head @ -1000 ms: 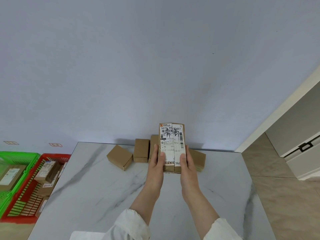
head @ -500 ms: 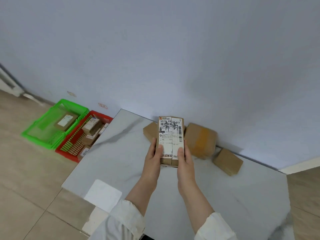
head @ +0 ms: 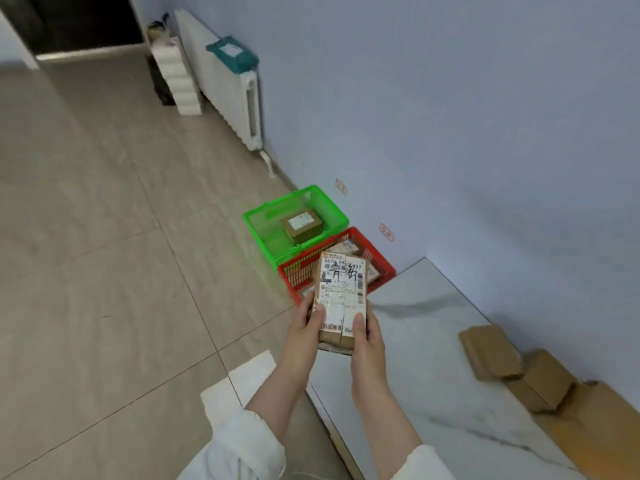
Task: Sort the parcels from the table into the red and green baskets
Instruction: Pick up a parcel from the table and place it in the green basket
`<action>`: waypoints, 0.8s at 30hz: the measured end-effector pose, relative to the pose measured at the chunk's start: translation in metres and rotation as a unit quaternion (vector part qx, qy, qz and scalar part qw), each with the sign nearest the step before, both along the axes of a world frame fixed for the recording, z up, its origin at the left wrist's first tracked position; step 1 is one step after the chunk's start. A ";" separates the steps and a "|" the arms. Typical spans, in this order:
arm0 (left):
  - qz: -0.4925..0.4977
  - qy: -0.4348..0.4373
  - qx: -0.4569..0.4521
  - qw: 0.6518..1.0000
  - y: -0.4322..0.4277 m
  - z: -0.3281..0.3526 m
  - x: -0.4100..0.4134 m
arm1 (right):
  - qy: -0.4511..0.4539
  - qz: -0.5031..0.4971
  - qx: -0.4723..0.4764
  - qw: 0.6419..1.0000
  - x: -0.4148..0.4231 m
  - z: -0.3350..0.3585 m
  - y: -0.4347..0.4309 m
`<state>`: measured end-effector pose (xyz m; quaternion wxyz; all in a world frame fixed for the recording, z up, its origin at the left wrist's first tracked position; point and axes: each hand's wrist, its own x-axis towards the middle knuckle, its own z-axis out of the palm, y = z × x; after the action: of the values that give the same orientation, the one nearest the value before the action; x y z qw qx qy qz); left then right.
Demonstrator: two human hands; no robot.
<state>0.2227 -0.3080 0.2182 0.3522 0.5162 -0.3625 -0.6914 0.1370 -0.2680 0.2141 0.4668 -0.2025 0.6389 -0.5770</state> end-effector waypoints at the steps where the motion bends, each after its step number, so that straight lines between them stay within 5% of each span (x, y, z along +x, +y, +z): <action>1: 0.011 -0.003 0.002 1.000 -0.014 -0.001 0.019 | 0.000 0.010 0.004 1.000 0.019 -0.003 -0.016; 12: 0.057 -0.013 0.017 0.998 -0.176 -0.025 0.130 | 0.025 0.103 0.049 0.993 0.119 -0.020 -0.184; 24: -0.041 -0.027 0.021 0.999 -0.415 -0.022 0.129 | -0.057 0.019 0.047 0.997 0.115 -0.035 -0.407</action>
<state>0.3519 -0.7233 0.1963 0.3027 0.5267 -0.3786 -0.6983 0.2520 -0.6749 0.1791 0.5224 -0.1598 0.6336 -0.5478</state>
